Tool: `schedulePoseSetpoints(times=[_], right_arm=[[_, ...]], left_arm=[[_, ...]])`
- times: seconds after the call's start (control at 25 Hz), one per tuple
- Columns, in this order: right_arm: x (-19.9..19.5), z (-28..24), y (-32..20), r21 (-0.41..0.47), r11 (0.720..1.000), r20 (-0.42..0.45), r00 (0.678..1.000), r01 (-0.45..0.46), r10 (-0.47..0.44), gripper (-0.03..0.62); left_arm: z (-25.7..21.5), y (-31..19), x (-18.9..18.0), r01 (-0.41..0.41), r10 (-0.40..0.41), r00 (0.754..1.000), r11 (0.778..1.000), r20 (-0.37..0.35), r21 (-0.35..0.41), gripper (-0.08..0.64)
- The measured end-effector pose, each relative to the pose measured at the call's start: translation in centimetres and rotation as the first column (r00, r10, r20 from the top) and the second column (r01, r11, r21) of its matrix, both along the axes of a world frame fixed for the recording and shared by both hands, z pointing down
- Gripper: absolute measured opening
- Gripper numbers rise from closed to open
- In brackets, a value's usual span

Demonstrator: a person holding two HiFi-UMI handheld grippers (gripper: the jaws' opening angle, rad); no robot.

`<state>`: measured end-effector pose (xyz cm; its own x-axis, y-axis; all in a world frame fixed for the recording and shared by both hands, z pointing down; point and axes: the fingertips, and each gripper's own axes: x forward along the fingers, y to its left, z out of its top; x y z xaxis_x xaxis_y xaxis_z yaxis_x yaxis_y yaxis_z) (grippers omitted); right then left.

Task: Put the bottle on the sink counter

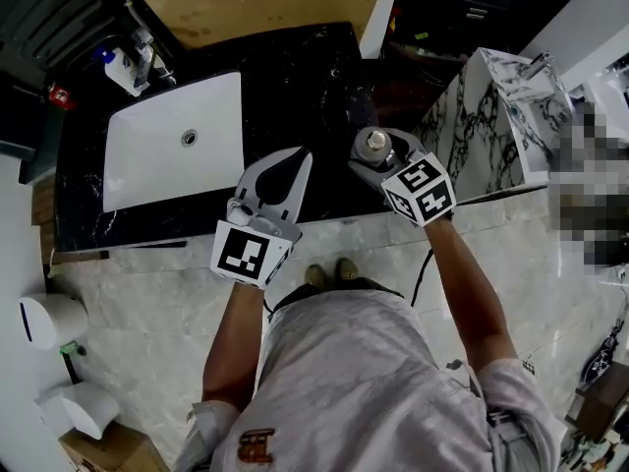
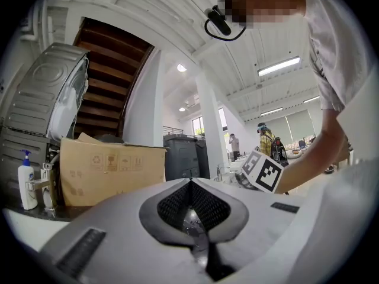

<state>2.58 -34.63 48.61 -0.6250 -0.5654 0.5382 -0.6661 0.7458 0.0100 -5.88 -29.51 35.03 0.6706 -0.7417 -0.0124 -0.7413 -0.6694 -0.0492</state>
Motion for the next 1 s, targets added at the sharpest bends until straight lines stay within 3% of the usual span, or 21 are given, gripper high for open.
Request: schedulePoseSetpoints(times=[0.48,0.64,1.0], right_arm=[[-0.7,0.9,-0.3,-0.039,0.999,0.005,0.999,0.032,-0.032,0.33],[-0.9,0.5,-0.2,-0.047,0.998,0.048,0.998,0.031,-0.029,0.353],[0.9,-3.2,0.8,0.014,1.0,0.104,0.995,0.0,-0.001,0.376]], left_arm=[[0.3,-0.1,-0.4,0.027,-0.027,1.0,1.0,-0.006,-0.012,0.0],[0.5,0.0,-0.3,0.024,-0.024,1.0,1.0,0.0,-0.015,0.0],[0.2,0.2,0.4,0.01,-0.01,1.0,1.0,0.004,-0.015,0.0]])
